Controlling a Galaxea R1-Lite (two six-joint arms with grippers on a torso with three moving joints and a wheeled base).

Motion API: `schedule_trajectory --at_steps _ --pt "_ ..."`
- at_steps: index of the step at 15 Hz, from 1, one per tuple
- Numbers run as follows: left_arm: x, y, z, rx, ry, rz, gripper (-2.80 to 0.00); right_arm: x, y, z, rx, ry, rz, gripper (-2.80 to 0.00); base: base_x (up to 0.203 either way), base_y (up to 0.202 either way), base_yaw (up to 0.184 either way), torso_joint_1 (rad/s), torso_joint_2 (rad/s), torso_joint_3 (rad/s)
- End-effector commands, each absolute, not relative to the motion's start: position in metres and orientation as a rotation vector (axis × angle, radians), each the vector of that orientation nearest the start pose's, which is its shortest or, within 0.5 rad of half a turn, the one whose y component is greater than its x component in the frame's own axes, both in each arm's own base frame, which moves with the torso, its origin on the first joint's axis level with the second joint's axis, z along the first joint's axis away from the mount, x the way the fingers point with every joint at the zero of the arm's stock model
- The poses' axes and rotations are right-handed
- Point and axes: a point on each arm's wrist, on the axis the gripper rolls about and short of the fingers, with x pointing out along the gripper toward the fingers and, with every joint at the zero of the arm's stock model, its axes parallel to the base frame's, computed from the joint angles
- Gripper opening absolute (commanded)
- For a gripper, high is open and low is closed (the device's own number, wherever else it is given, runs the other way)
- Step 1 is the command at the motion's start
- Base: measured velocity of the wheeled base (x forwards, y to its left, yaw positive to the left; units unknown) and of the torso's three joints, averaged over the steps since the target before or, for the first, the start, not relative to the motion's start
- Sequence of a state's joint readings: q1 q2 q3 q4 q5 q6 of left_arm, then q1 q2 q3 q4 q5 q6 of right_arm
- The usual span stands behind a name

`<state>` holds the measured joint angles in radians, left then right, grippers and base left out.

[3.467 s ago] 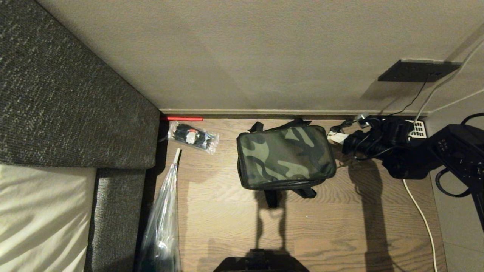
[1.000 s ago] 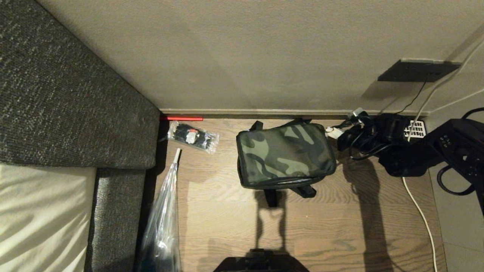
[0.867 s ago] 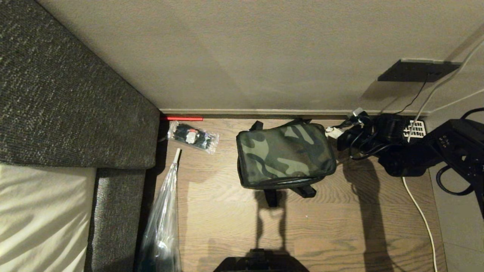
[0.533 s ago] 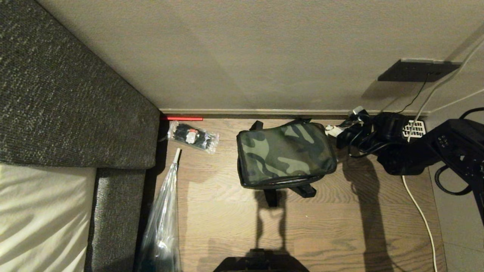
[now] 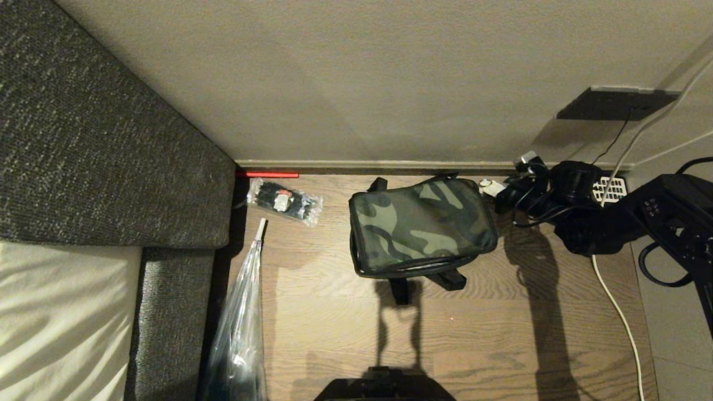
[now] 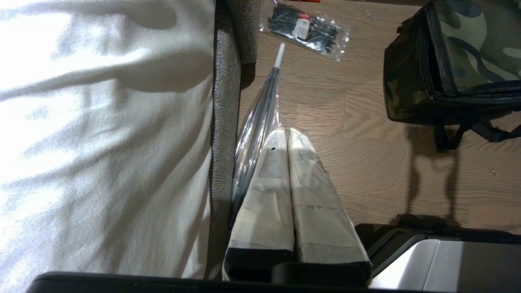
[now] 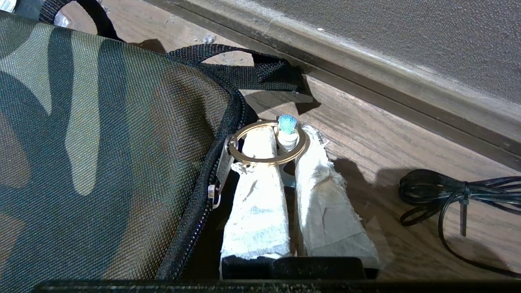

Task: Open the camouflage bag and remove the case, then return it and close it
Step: Open the top of the storage box

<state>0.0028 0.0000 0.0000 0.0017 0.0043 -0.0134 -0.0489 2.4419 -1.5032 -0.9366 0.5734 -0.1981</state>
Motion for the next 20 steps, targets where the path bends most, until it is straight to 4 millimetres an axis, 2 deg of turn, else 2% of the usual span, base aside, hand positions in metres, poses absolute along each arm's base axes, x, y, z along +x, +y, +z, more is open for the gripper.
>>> schedule_trajectory --at_steps 1,6,10,14,16,20 --pt "-0.023 0.000 0.075 -0.014 0.002 0.008 -2.80 0.494 -0.012 0.099 -0.198 -0.064 0.523 -2.80 0.000 0.000 0.000 0.000 0.00 0.000" --pt "-0.023 0.000 0.075 -0.014 0.003 0.008 -2.80 0.496 -0.009 0.103 -0.170 -0.075 0.528 -2.80 0.000 0.000 0.000 0.000 0.00 0.000" --pt "-0.023 0.000 0.075 -0.014 0.003 0.008 -2.80 0.495 -0.007 0.095 -0.164 -0.049 0.507 -2.80 0.000 0.000 0.000 0.000 0.00 0.000" --pt "-0.023 0.000 0.075 -0.014 0.003 0.008 -2.80 0.492 -0.006 0.082 -0.165 -0.009 0.497 -2.80 0.000 0.000 0.000 0.000 0.00 0.000" --pt "-0.023 0.000 0.075 -0.014 0.002 0.008 -2.80 0.486 -0.005 0.069 -0.149 0.048 0.501 -2.80 0.000 0.000 0.000 0.000 0.00 0.000" --pt "-0.023 0.000 0.075 -0.014 0.003 0.008 -2.80 0.478 0.004 0.052 -0.132 0.115 0.507 -2.80 0.000 0.000 0.000 0.000 0.00 0.000"
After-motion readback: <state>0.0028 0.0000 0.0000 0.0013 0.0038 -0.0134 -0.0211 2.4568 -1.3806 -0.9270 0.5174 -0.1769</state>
